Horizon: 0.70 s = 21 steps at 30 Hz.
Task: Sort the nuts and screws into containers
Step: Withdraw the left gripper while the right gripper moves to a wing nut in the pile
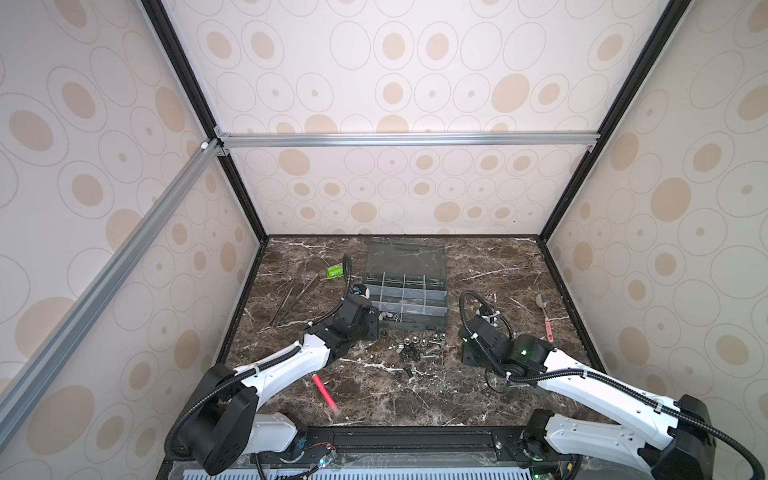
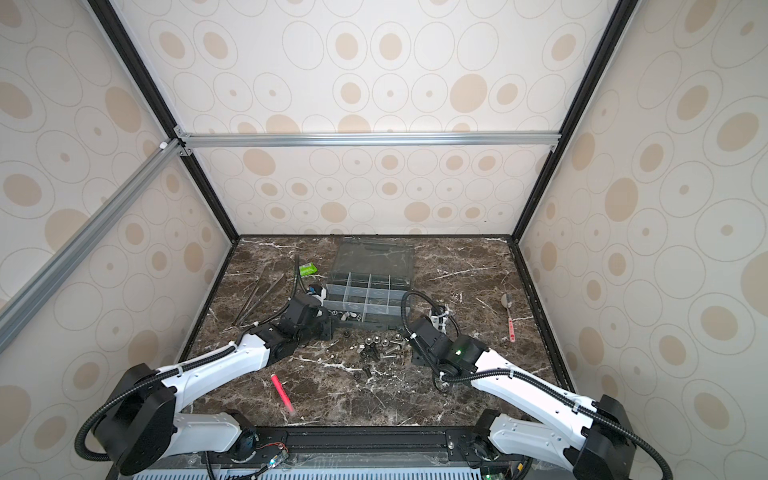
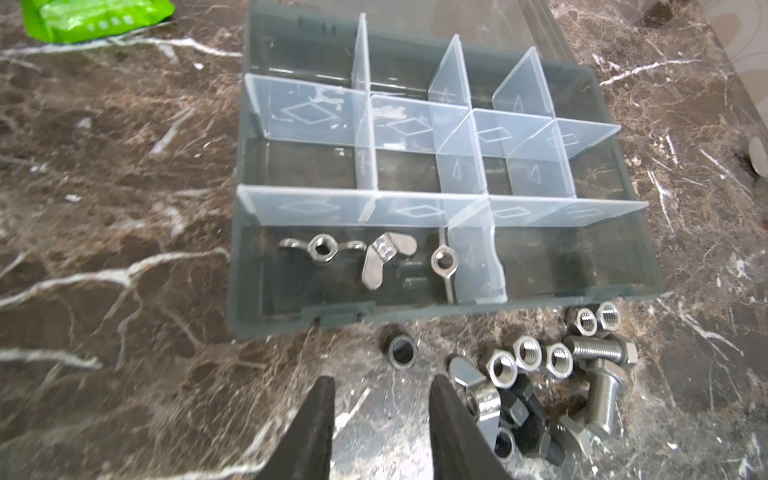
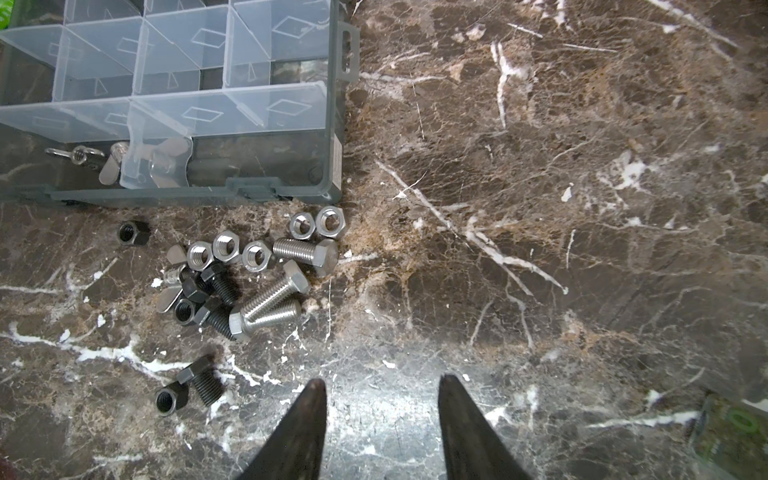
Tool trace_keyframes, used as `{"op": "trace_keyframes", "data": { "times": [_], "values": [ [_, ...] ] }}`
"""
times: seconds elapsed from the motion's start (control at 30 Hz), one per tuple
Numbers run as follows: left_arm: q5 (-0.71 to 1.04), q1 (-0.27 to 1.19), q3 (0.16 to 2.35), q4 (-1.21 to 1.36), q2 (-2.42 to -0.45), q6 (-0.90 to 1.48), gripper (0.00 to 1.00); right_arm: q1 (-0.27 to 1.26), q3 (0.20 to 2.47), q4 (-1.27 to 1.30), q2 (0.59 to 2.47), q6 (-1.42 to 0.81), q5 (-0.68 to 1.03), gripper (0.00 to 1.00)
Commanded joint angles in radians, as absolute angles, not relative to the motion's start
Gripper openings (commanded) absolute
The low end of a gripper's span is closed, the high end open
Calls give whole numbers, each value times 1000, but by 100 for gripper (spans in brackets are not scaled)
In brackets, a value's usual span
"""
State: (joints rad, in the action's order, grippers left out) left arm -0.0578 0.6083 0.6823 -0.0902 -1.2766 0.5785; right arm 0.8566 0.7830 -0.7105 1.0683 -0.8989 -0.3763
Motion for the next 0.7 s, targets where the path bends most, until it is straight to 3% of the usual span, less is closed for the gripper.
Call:
{"op": "trace_keyframes", "data": {
  "times": [0.0,0.67],
  "values": [
    [-97,594,649,-88,-1218,620,38,861,780,-690,1105,-882,-348,47],
    [-135,574,467,-97,-1003,708,37,880,931,-560,1388,-802,-225,47]
  ]
}}
